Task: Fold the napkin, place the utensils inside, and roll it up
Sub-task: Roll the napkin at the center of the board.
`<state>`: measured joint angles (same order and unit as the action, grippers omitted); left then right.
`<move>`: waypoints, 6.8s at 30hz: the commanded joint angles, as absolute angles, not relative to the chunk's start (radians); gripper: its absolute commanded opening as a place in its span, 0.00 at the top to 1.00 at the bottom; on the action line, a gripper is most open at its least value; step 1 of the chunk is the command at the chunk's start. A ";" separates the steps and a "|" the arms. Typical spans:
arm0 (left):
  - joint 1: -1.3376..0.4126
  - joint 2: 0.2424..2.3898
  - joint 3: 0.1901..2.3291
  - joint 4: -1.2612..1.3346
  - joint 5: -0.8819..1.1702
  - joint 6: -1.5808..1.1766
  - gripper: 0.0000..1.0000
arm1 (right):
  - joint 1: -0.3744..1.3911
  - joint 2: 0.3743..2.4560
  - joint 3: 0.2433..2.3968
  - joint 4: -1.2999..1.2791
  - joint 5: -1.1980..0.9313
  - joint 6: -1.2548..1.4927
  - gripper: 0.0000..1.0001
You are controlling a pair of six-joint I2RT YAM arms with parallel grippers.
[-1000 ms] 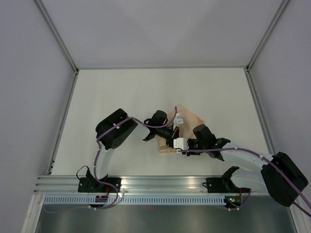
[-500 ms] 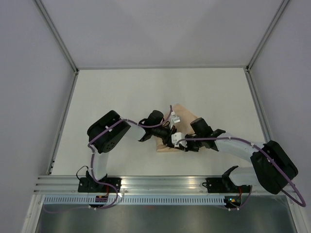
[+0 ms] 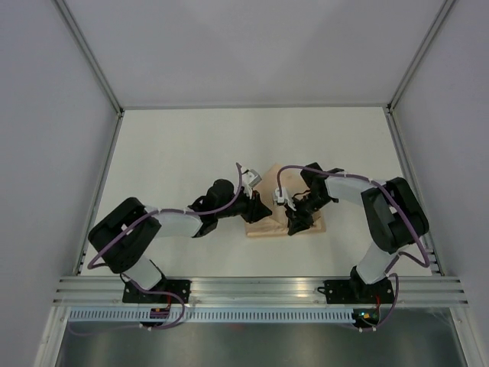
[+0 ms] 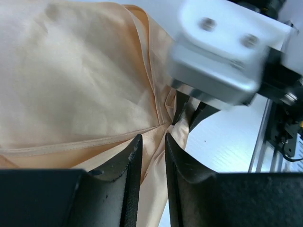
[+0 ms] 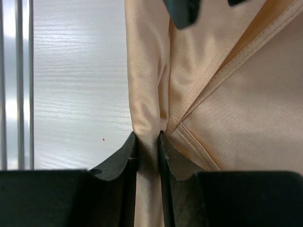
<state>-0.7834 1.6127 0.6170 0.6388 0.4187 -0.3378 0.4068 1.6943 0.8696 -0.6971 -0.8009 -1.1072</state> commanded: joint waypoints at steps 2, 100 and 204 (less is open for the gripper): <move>-0.857 1.497 0.539 0.724 0.174 -0.169 0.69 | 0.399 1.908 0.900 -0.899 -0.761 -1.230 0.97; -0.818 2.106 0.969 0.213 0.891 -0.110 0.98 | 0.555 1.080 0.462 -0.266 -0.462 -0.812 0.23; -1.243 1.890 0.782 0.324 0.069 0.318 0.98 | 0.331 1.938 0.974 -0.825 -0.750 -1.026 0.62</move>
<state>-1.2743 1.8374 0.7815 0.4965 -0.0475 0.4229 0.3187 1.9522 1.0096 -1.0351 -0.9165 -0.9920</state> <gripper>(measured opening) 0.300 0.334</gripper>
